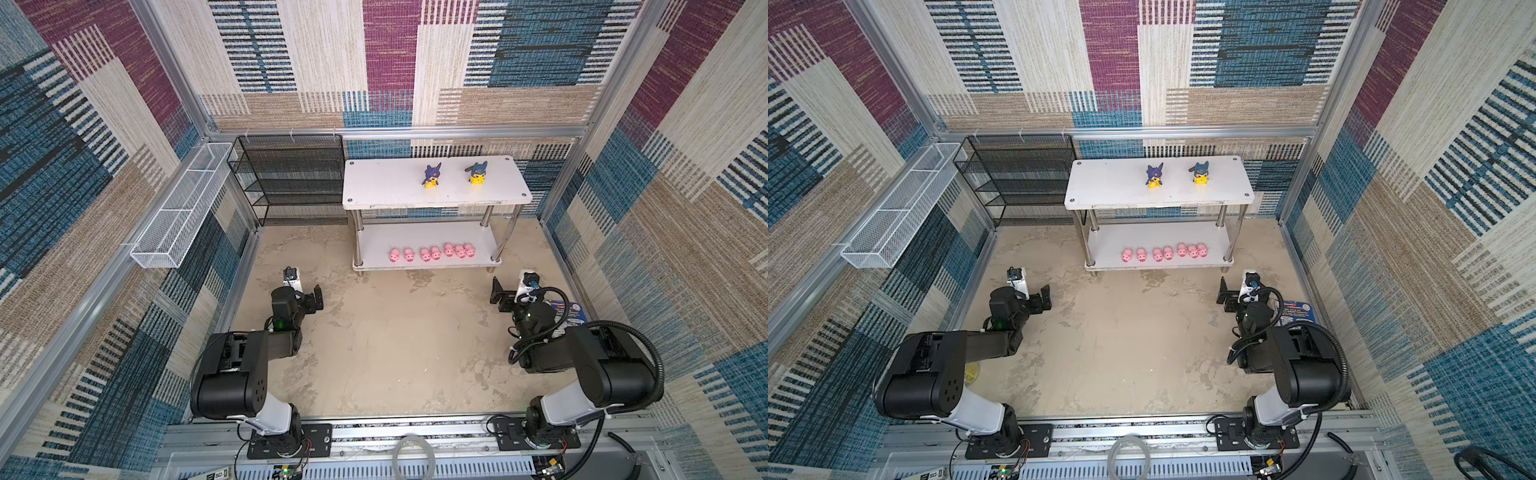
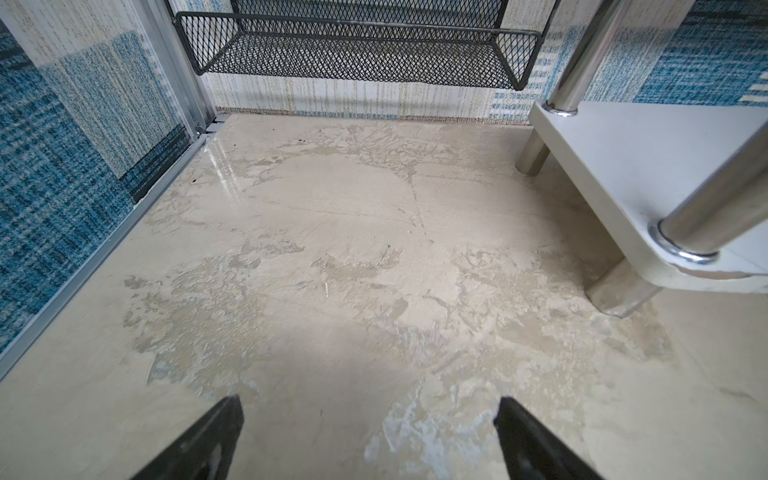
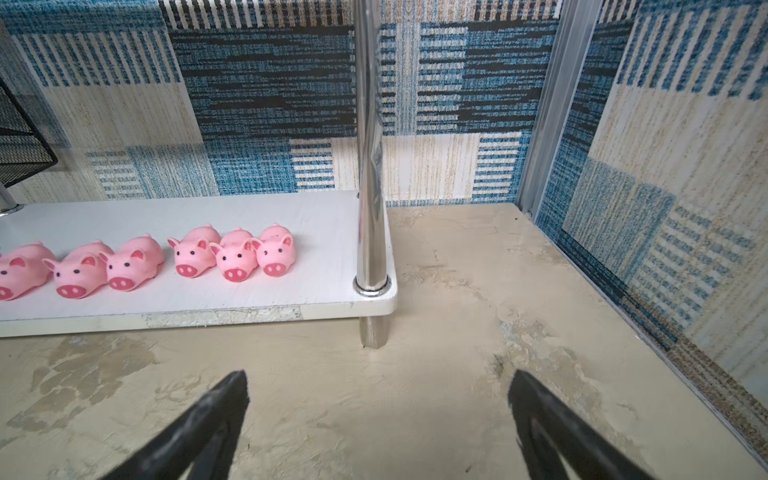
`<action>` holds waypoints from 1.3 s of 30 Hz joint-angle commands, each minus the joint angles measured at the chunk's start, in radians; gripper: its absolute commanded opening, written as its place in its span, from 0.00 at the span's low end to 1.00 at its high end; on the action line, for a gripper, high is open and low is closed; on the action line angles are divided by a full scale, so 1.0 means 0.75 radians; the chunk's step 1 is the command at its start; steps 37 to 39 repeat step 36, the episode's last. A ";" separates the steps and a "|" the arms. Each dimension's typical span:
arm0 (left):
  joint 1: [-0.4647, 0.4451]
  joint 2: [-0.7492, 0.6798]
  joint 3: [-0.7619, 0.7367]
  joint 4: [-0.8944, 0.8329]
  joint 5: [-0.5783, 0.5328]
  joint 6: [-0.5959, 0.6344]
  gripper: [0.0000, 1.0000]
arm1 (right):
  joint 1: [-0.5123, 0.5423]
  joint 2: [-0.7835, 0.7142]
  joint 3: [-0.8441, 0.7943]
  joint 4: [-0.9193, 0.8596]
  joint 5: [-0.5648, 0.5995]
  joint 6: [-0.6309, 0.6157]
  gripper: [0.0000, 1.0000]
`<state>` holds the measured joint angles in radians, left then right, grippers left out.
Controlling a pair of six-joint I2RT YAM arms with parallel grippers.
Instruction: Place and organize the plastic toys onto the shelf
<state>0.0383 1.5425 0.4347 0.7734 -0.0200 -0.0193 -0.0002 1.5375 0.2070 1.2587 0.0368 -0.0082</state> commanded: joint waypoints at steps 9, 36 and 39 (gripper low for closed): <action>0.000 -0.003 -0.002 0.042 0.015 0.013 1.00 | 0.001 -0.004 0.008 0.028 -0.011 -0.012 1.00; -0.001 -0.003 0.000 0.040 0.014 0.012 1.00 | 0.000 -0.003 0.009 0.024 -0.014 -0.012 1.00; -0.001 -0.003 0.000 0.040 0.014 0.012 1.00 | 0.000 -0.003 0.009 0.024 -0.014 -0.012 1.00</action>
